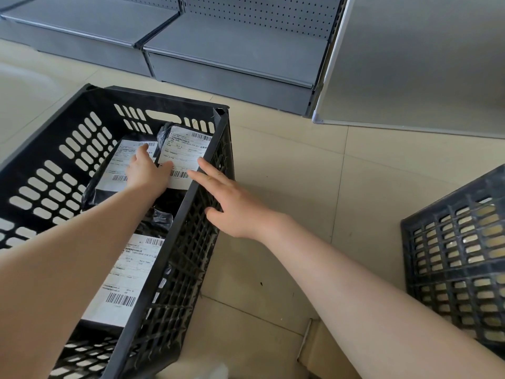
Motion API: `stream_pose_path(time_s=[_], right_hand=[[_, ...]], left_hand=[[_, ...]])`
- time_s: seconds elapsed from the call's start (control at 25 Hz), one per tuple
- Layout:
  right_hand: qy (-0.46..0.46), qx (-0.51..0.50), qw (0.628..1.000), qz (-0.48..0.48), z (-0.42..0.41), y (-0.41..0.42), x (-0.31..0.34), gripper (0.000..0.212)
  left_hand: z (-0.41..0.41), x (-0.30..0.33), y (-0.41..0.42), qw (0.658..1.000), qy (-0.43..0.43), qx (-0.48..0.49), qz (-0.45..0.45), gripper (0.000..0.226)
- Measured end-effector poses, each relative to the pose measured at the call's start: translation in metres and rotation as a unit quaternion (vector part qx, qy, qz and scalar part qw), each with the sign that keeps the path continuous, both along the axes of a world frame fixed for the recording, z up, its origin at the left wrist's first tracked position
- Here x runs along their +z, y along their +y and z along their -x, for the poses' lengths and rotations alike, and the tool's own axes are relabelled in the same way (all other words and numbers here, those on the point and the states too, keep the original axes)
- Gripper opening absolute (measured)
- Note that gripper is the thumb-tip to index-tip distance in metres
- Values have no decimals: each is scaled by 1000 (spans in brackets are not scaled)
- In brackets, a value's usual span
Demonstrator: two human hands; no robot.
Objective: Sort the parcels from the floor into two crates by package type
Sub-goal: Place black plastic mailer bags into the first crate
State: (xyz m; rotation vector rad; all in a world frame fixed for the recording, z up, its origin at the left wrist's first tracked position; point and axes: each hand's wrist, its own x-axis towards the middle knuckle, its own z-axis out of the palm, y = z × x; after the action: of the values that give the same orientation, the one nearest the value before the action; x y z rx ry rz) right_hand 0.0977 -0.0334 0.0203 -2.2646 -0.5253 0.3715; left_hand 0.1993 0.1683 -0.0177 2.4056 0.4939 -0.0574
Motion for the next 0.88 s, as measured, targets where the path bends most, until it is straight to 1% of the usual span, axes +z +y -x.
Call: stream_pose_path(time_s=[0.08,0.2,0.32,0.44,0.48,0.56,0.68,0.76,0.88], right_hand=[[5,-7,1000,-14,-2,-4,8,70],[-1,-34,999,5,-2,-18,20,61],[16,-65,997,44,3,-45,24,64],[31,-99,990,94,15,-85,30,68],[39,-113,987,107,19,-100,33,68],[52,-141,981,126,30,-131,40,68],[46,-192,972,130,51,-176,49,63],[34,-237,965,106,69,-200,50,60],[46,-274,957,81,106,-225,32,58]], left_hand=[[5,5,-4,999,-16,14,43,72],[16,19,-11,997,-48,1,56,68],[26,41,-25,993,-93,-24,70,63],[36,67,-50,983,-131,-64,110,61],[41,74,-60,980,-146,-84,106,61],[54,86,-82,970,-188,-143,63,62],[78,96,-126,939,-234,-253,12,63],[95,92,-153,922,-234,-307,13,64],[121,67,-188,914,-187,-358,39,64]])
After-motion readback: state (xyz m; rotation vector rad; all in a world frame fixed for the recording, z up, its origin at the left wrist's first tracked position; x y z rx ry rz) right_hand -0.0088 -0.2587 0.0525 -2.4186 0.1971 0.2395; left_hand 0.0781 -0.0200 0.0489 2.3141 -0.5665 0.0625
